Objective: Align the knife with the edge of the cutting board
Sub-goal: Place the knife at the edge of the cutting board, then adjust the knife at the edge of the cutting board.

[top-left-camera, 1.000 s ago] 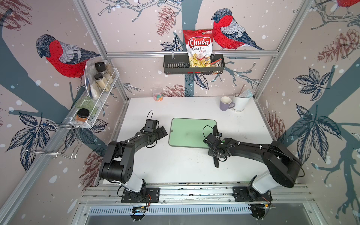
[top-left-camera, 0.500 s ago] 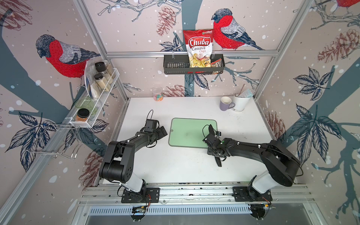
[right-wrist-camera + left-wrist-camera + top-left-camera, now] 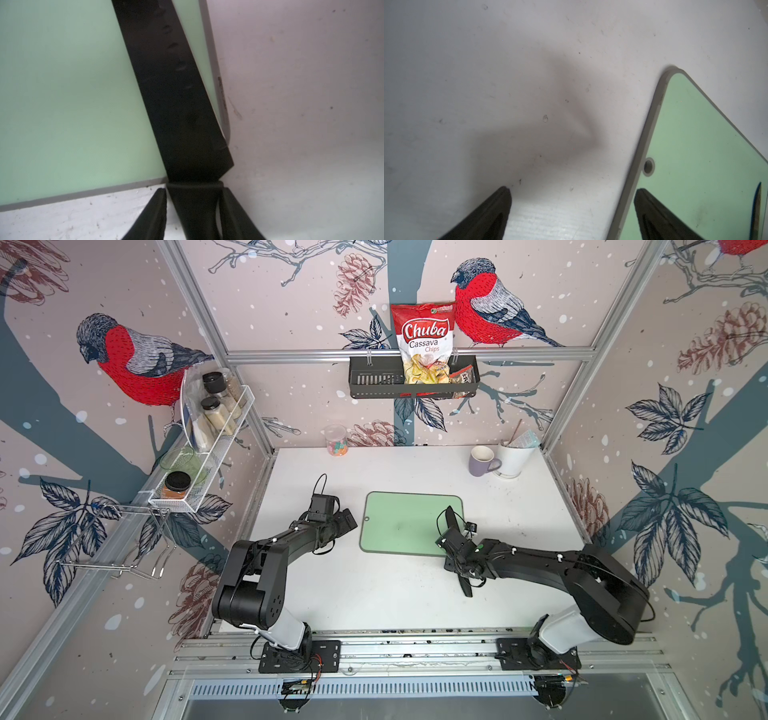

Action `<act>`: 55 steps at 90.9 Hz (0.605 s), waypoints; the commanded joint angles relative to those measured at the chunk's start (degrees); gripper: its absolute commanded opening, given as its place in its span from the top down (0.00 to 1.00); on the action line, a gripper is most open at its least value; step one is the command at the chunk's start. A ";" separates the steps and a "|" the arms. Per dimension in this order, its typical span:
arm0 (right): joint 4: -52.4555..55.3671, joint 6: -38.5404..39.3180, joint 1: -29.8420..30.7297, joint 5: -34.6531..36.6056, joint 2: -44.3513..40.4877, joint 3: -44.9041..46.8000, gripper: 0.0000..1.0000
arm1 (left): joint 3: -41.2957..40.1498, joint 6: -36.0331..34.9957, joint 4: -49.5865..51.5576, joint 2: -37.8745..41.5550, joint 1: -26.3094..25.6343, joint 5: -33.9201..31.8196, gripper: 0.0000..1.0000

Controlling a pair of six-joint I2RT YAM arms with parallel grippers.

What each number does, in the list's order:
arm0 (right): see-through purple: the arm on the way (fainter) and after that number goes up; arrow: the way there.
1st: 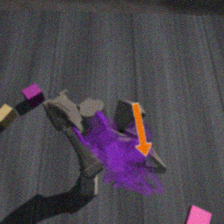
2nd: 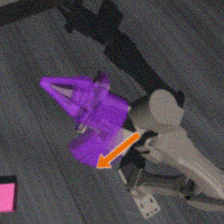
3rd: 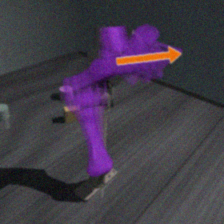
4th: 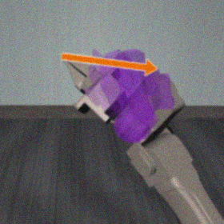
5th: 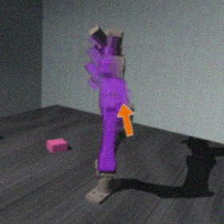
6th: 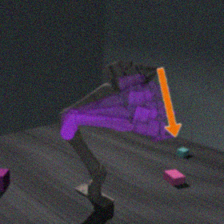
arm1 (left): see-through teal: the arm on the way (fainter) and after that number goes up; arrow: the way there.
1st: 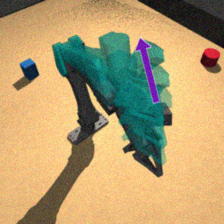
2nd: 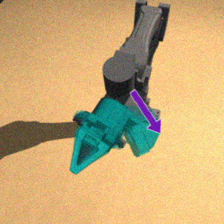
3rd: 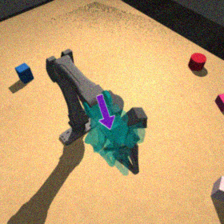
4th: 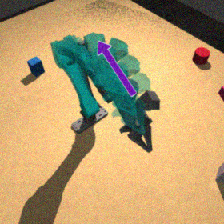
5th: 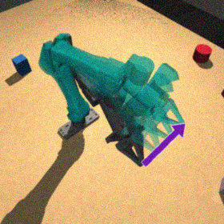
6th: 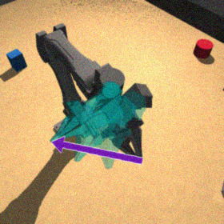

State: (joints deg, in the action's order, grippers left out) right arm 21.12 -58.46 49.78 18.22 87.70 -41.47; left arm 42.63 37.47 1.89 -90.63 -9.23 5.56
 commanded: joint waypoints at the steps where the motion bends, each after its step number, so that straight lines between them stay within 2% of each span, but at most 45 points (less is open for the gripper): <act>1: 2.43 -2.40 0.46 -1.31 -0.13 0.34 0.57 | -0.12 -0.03 3.58 -0.43 -0.08 0.07 0.05; 55: 3.36 -5.27 1.46 1.92 -3.19 0.79 0.61 | 0.53 0.01 3.93 -1.29 -0.08 0.25 0.05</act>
State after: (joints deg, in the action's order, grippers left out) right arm 22.94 -62.15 51.18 18.15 85.23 -40.82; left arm 43.11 37.45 1.69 -91.20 -9.23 5.56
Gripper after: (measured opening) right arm 0.385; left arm 0.950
